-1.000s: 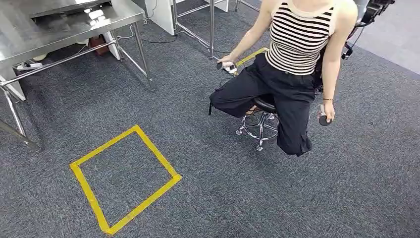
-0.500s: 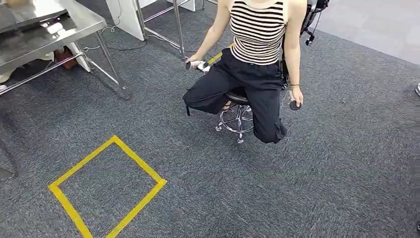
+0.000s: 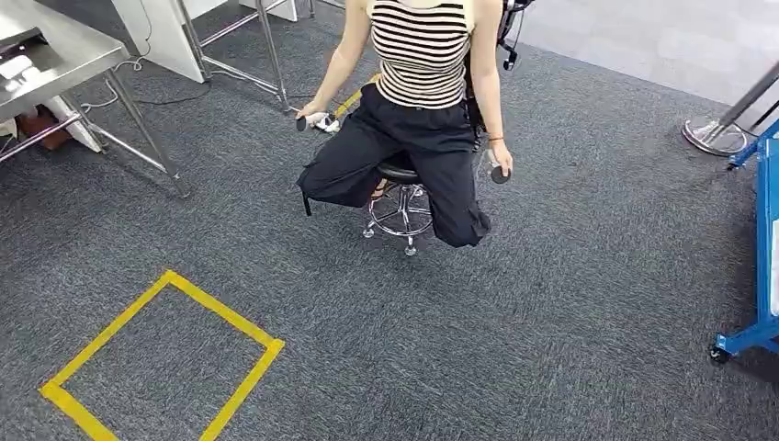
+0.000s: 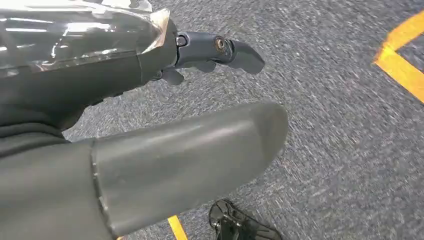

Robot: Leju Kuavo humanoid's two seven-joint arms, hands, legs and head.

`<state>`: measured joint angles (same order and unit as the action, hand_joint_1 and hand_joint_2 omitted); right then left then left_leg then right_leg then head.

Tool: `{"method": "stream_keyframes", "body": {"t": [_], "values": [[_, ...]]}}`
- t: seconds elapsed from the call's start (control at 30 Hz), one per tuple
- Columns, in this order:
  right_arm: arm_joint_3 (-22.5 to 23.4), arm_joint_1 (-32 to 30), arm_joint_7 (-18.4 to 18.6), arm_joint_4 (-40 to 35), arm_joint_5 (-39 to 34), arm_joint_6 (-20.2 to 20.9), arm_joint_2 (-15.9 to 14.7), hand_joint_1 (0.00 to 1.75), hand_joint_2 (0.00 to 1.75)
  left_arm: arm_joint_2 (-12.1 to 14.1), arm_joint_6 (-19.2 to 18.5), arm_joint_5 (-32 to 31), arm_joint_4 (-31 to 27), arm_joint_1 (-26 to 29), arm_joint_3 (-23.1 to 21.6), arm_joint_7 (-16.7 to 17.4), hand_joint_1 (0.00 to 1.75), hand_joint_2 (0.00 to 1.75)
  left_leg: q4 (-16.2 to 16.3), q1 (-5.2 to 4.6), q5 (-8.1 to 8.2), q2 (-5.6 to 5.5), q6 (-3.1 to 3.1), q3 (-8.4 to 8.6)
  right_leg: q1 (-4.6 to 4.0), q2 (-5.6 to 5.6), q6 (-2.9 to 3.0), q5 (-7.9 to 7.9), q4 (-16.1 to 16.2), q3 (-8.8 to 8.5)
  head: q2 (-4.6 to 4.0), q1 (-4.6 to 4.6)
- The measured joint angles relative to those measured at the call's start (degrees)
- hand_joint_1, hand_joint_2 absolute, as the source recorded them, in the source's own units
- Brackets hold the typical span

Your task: Take the parts from the cabinet and place them on the table.

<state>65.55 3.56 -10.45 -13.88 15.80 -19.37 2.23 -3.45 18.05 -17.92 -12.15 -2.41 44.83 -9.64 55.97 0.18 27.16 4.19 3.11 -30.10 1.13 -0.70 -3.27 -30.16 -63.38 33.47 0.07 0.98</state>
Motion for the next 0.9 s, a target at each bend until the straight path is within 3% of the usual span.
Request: {"method": "stream_keyframes", "body": {"t": [0.03, 0.07, 0.1, 0.2, 0.23, 0.27, 0.3, 0.37, 0.4, 0.43, 0.5, 0.53, 0.57, 0.6, 0.63, 0.7, 0.73, 0.77, 0.8, 0.83, 0.87, 0.9], "values": [[0.0, 0.1, 0.0, 0.0, 0.3, 0.2, 0.0, 0.00, 0.00, 0.0, 0.0, 0.0, 0.0, 0.0, 0.1, -0.1, 0.00, 0.00, 0.1, -0.05, 0.07, 0.64, -0.21, 0.20, -0.07, -2.45, -0.07, 1.46, 6.2, -3.75, 0.00, -0.04], [0.0, 0.3, 0.1, 0.0, 0.5, 0.4, 0.0, 0.00, 0.00, 0.0, 0.0, 0.0, 0.0, 0.0, 0.2, -0.1, 0.00, 0.00, 0.3, -0.64, 0.34, 1.05, -0.63, 0.20, -0.30, -3.95, 0.52, 1.93, 7.3, -4.16, 0.00, 0.00], [0.0, 0.4, 0.1, 0.0, 0.5, 0.5, 0.0, 0.00, 0.00, 0.0, 0.1, 0.2, 0.0, 0.0, 0.3, -0.1, 0.00, 0.00, 0.3, -0.52, 0.51, 1.52, -1.02, 0.36, -0.39, -3.06, 1.15, 2.31, 7.4, -3.89, 0.00, 0.22], [0.0, 0.2, 0.1, 0.1, 0.7, 0.4, 0.0, 0.00, 0.00, -0.1, 0.3, 0.3, 0.0, -0.4, 0.3, -0.1, 0.00, 0.00, 0.1, -0.30, 0.37, 2.90, -2.09, 0.76, -0.52, -1.46, 2.30, 2.75, 7.7, -3.49, 0.00, 0.24], [0.0, 0.2, 0.1, 0.1, 0.6, 0.4, 0.1, 0.00, 0.00, -0.1, 0.4, 0.3, 0.0, -0.5, 0.3, -0.1, 0.00, 0.00, 0.8, 0.14, 1.06, 1.59, -2.44, 0.50, 0.07, -0.94, 2.77, 3.17, 8.0, -4.15, 0.00, 0.28], [0.0, 0.3, 0.1, 0.1, 0.6, 0.4, 0.1, 0.00, 0.00, -0.2, 0.5, 0.2, 0.0, -0.5, 0.3, -0.1, 0.00, 0.00, 3.2, 0.32, 3.26, -1.39, -2.71, -0.39, 0.02, -0.36, 3.20, 3.43, 7.9, -3.99, 0.00, 0.68], [0.0, 0.3, 0.1, 0.1, 0.6, 0.4, 0.0, 0.00, 0.00, -0.2, 0.5, 0.0, 0.0, -0.4, 0.3, -0.1, 0.00, 0.00, 6.5, 0.45, 5.48, -2.83, -2.88, -1.73, -0.05, 0.00, 3.41, 3.55, 7.9, -3.83, 0.00, 0.99], [0.0, 0.3, 0.1, 0.1, 0.6, 0.4, 0.0, 0.00, 0.00, -0.2, 0.7, -0.1, 0.0, -0.2, 0.3, 0.0, 0.00, 0.00, 16.2, 0.53, 9.86, -4.09, -3.18, -6.28, -0.28, 1.39, 3.42, 3.57, 7.9, -3.52, 0.00, 1.12], [0.0, 0.3, 0.1, 0.1, 0.6, 0.4, 0.0, 0.00, 0.00, -0.2, 0.7, -0.2, 0.0, -0.1, 0.3, 0.0, 0.00, 0.00, 18.3, 0.53, 9.94, -4.14, -3.16, -7.43, -0.38, 2.01, 3.41, 3.58, 7.8, -3.50, 0.00, 1.16], [0.0, 0.2, 0.1, 0.1, 0.5, 0.4, 0.1, 0.00, 0.00, -0.2, 0.7, -0.3, 0.0, -0.1, 0.3, 0.1, 0.00, 0.00, 17.5, 0.54, 8.63, -4.14, -3.07, -7.21, -0.40, 2.68, 3.41, 3.57, 7.7, -3.54, 0.00, 1.14], [0.0, 0.2, 0.0, 0.1, 0.4, 0.4, 0.2, 0.00, 0.00, -0.1, 0.7, -0.4, 0.0, -0.1, 0.3, 0.1, 0.00, 0.00, 8.9, 0.59, 3.13, -4.67, -2.79, -3.25, -0.39, 4.14, 3.37, 3.55, 7.4, -3.68, 0.00, 1.16], [0.0, 0.3, 0.0, 0.1, 0.3, 0.4, 0.2, 0.00, 0.00, -0.1, 0.7, -0.5, 0.0, -0.2, 0.3, 0.1, 0.00, 0.00, 3.8, 0.69, 0.72, -5.94, -2.64, -0.83, -0.39, 4.85, 3.35, 3.54, 7.3, -3.72, 0.00, 1.20], [0.0, 0.4, 0.0, 0.1, 0.3, 0.4, 0.3, 0.00, 0.00, 0.0, 0.7, -0.5, 0.0, -0.2, 0.3, 0.1, 0.00, 0.00, 1.5, 0.96, 1.19, -9.40, -2.40, 0.33, -0.51, 5.34, 3.22, 3.59, 7.3, -3.48, 0.00, 1.18], [0.0, 0.6, 0.0, 0.1, 0.3, 0.4, 0.3, 0.00, 0.00, 0.0, 0.7, -0.7, 0.0, -0.2, 0.3, 0.1, 0.00, 0.00, 0.9, 0.93, 1.02, -9.06, -2.40, 0.17, -0.88, 5.90, 2.83, 3.60, 7.0, -3.18, 0.00, 1.16], [0.0, 0.6, 0.0, 0.1, 0.2, 0.5, 0.3, 0.00, 0.00, 0.0, 0.7, -0.6, 0.0, -0.3, 0.3, 0.3, 0.00, 0.00, 1.1, 0.64, 1.00, -8.30, -2.28, 0.10, -0.55, 6.49, 2.34, 3.87, 7.1, -2.64, 0.00, 1.14], [0.0, 0.3, 0.0, 0.1, 0.0, 0.5, 0.3, 0.00, 0.00, 0.0, 0.7, -0.6, 0.0, -0.4, 0.3, 0.3, 0.00, 0.00, 0.8, 0.38, 0.65, -7.18, -1.57, 0.12, -0.23, 7.71, 1.43, 4.20, 7.4, -1.91, 0.00, 1.18], [0.0, 0.3, -0.1, 0.1, 0.0, 0.5, 0.2, 0.00, 0.00, -0.1, 0.7, -0.6, 0.0, -0.5, 0.3, 0.3, 0.00, 0.00, 0.0, 0.90, 0.13, -6.30, -0.88, 0.22, -0.06, 7.49, 1.31, 3.91, 6.8, -1.79, 0.00, 1.09], [0.0, 0.3, -0.1, 0.2, 0.0, 0.5, 0.4, 0.00, 0.00, -0.1, 0.7, -0.6, 0.0, -0.6, 0.3, 0.3, 0.00, 0.00, -0.1, 0.71, -0.02, -5.67, -0.52, 0.22, -0.42, 4.37, 1.64, 2.33, 4.3, -0.45, 0.00, 0.79], [0.0, 0.4, -0.1, 0.2, 0.0, 0.5, 0.4, 0.00, 0.00, 0.0, 0.7, -0.6, 0.0, -0.6, 0.3, 0.3, 0.00, 0.00, -0.1, 0.67, -0.08, -5.12, -0.27, 0.18, -0.43, 3.06, 1.87, 0.90, 1.8, 0.89, 0.02, 0.57], [0.0, 0.5, -0.1, 0.2, 0.2, 0.5, 0.4, 0.00, 0.00, 0.0, 0.7, -0.7, 0.0, -0.4, 0.3, 0.3, 0.00, 0.00, -0.1, 0.46, -0.06, -4.13, -0.19, 0.06, -0.36, 1.94, 2.16, -1.63, -3.5, 3.49, 0.00, 0.26], [0.0, 0.5, -0.1, 0.2, 0.2, 0.5, 0.4, 0.00, 0.00, 0.0, 0.7, -0.7, 0.0, -0.3, 0.3, 0.4, 0.00, 0.00, -0.1, 0.30, -0.05, -3.22, -0.18, -0.07, -0.23, 1.53, 2.19, -3.56, -8.4, 5.78, 0.00, 0.28], [0.0, 0.5, -0.1, 0.2, 0.3, 0.5, 0.4, 0.00, 0.00, 0.1, 0.7, -0.7, 0.0, -0.3, 0.3, 0.5, 0.00, 0.00, -0.1, 0.21, -0.05, -2.38, -0.18, -0.17, -0.17, 1.34, 1.90, -4.56, -11.9, 7.33, 0.00, 0.24]]}}
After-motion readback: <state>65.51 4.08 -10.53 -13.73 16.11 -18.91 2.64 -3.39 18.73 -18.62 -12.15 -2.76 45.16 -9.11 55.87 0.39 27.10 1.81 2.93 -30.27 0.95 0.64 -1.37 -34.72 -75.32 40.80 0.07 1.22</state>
